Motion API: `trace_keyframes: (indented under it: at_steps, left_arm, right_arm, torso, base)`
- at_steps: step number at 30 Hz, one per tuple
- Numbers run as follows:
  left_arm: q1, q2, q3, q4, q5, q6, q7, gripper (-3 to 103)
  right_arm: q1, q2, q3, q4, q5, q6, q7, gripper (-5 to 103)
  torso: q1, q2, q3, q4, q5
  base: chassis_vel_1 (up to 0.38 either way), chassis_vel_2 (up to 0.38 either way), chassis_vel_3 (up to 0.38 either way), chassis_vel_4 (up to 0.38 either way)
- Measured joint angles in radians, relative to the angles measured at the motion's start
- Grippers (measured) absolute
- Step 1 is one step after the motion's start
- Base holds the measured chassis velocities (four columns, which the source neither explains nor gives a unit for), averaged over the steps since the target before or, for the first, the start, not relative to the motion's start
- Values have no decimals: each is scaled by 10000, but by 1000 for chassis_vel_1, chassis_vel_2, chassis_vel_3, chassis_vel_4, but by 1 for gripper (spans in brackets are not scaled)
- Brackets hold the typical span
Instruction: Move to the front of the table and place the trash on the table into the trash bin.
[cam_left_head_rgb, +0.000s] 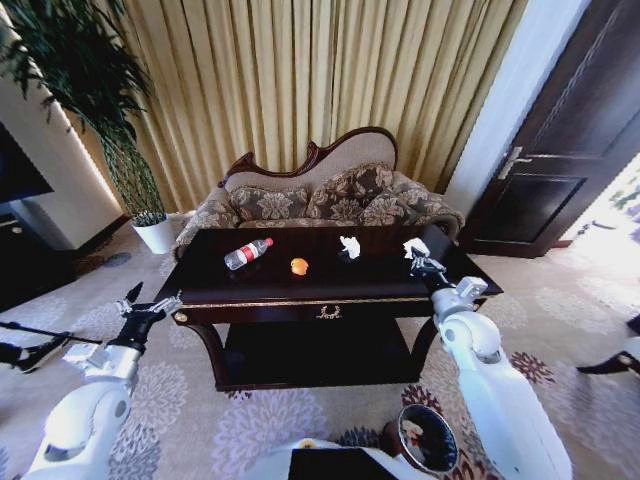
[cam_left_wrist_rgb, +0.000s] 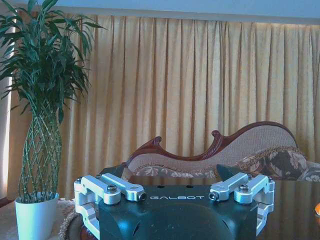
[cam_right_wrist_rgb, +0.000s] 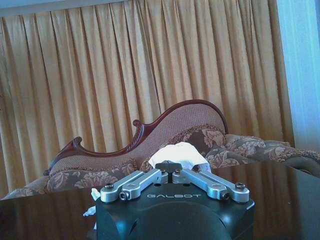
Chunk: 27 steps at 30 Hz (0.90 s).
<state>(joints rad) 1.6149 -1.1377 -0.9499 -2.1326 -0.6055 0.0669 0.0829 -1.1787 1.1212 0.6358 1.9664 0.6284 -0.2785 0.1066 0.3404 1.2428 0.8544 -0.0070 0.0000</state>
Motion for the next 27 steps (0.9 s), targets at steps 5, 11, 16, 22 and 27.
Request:
trace_keyframes:
  at_steps: [5, 11, 16, 22, 27]
  left_arm:
    - [11, 6, 0, -11, 9, 0, 0, 100]
    - [35, 4, 5, -28, 42, 2, 3, 100]
    - [33, 26, 12, -56, 48, 10, 3, 100]
    - [27, 35, 23, -68, 52, 16, 4, 100]
    - [37, 24, 29, -84, 60, 20, 5, 100]
  right_arm:
    - [-58, 1, 39, 30, -1, 32, -8, 0]
    - [-152, 1, 83, 52, 2, 87, -15, 0]
    - [-186, 1, 115, 53, 5, 119, -21, 0]
    - [-200, -3, 121, 44, 10, 171, -25, 0]
    - [-179, 15, 78, 7, 12, 202, -25, 0]
  torso:
    - [-1, 1, 0, 3, 0]
    - [0, 0, 0, 2, 0]
    - [0, 1, -1, 0, 0]
    - [0, 0, 0, 1, 0]
    - [0, 0, -1, 2, 0]
  base:
    - [0, 0, 0, 0]
    - [0, 0, 0, 0]
    - [0, 0, 0, 0]
    - [31, -39, -44, 40]
    - [65, -69, -73, 76]
